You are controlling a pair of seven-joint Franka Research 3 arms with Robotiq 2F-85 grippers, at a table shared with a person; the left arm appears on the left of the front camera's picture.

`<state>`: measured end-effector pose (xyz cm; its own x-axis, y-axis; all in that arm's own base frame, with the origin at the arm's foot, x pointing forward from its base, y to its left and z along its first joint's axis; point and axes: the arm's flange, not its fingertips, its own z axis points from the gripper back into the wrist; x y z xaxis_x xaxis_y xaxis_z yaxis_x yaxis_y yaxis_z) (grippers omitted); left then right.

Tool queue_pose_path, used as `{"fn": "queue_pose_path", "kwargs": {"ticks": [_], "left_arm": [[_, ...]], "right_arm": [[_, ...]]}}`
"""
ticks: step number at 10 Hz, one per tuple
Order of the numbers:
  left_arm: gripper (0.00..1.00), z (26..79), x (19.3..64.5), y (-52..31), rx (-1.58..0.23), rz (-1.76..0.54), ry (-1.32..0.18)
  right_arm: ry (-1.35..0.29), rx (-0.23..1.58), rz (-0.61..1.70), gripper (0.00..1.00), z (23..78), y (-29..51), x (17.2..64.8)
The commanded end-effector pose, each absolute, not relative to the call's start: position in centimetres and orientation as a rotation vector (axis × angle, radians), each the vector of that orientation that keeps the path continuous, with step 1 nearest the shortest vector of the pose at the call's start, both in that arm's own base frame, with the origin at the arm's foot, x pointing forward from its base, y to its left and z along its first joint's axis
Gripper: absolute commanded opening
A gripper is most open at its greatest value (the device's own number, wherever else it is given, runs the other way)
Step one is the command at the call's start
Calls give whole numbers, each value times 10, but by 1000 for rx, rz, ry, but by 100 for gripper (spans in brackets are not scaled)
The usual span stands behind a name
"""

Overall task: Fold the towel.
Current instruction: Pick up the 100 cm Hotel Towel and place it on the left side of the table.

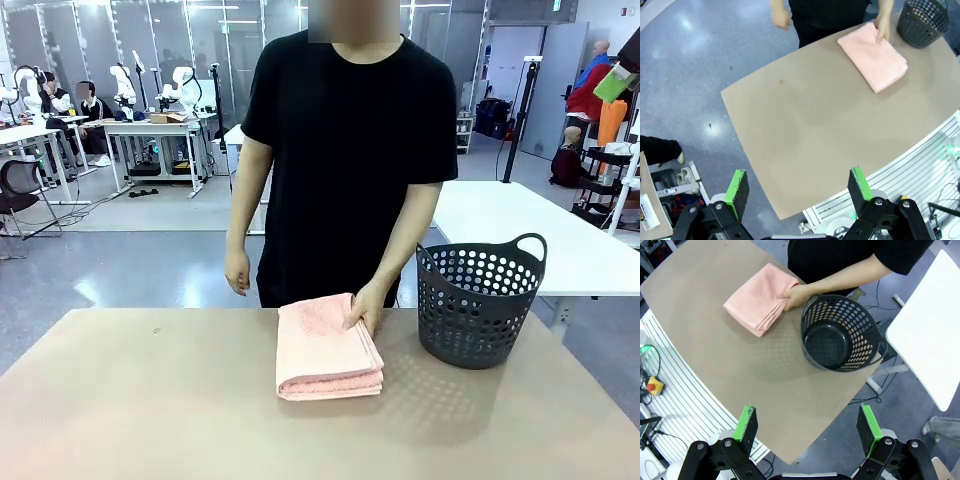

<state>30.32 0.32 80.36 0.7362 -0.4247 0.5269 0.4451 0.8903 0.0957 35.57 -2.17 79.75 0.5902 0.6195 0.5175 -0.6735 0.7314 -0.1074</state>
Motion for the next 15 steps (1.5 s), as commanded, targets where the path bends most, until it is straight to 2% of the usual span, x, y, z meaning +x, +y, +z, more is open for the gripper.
{"fn": "queue_pose_path", "kwargs": {"ticks": [1, 13, 14, 15], "left_arm": [[100, 804, 303, 3, -38, -478, -570], [100, 804, 303, 3, -38, -478, -569], [100, 786, 311, -3, -30, -466, -578], [100, 755, 321, -13, -134, -450, -574]], "right_arm": [[-566, 112, 740, 100, 799, -21, 357], [-566, 112, 740, 100, 799, -21, 357], [-566, 112, 740, 100, 799, -21, 357], [-566, 112, 740, 100, 799, -21, 357]]}}
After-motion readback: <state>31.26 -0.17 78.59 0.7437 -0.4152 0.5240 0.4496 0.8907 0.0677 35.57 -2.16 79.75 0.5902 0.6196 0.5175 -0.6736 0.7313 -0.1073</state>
